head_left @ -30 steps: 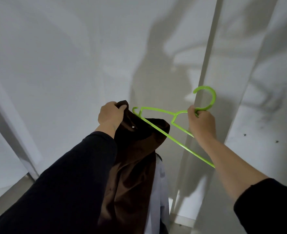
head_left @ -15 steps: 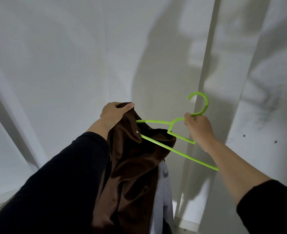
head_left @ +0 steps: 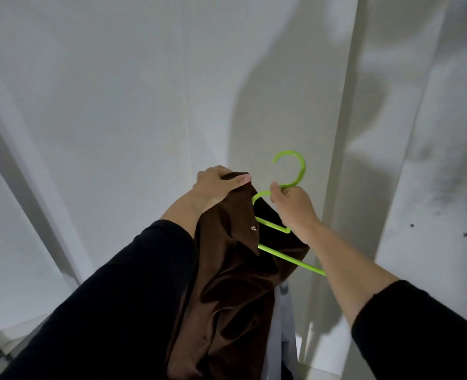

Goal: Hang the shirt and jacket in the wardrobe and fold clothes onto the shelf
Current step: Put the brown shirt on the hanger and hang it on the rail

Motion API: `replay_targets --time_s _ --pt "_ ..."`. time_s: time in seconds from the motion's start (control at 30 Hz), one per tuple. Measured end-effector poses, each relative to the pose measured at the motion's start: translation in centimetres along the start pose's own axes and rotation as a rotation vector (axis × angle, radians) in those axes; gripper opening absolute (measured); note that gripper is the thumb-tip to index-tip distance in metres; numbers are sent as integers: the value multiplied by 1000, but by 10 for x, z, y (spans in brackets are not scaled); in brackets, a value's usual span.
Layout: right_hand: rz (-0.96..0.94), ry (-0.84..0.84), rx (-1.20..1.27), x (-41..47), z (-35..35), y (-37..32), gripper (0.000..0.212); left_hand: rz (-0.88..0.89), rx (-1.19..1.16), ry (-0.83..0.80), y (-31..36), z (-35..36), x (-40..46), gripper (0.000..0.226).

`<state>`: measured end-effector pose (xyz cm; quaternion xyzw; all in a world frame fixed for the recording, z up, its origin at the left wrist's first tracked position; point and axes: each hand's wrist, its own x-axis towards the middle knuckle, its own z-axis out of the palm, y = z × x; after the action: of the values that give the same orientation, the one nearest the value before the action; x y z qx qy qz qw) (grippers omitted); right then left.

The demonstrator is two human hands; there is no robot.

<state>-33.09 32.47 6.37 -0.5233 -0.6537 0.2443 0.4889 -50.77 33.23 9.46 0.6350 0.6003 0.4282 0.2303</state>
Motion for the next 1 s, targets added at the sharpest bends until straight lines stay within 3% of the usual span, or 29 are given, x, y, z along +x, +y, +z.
replay_targets --time_s 0.1,0.17,0.33,0.57,0.67,0.77,1.0 --pt "8 -3 2 3 5 -12 49 142 -6 -54 18 10 -2 41" --pt "27 2 41 8 2 -19 49 188 52 -31 24 14 -5 40" --pt "97 -71 185 10 -5 -35 47 275 545 34 29 19 -12 55" --pt "226 -306 408 7 -28 -26 47 298 576 -18 17 28 -11 45" --pt "308 -279 458 3 -32 -19 30 381 617 -43 17 33 -17 28" --pt "339 -225 448 -1 -31 -20 27 401 661 -89 17 35 -18 17" --pt "83 -21 136 -3 -30 -19 25 426 639 -16 18 38 -17 20"
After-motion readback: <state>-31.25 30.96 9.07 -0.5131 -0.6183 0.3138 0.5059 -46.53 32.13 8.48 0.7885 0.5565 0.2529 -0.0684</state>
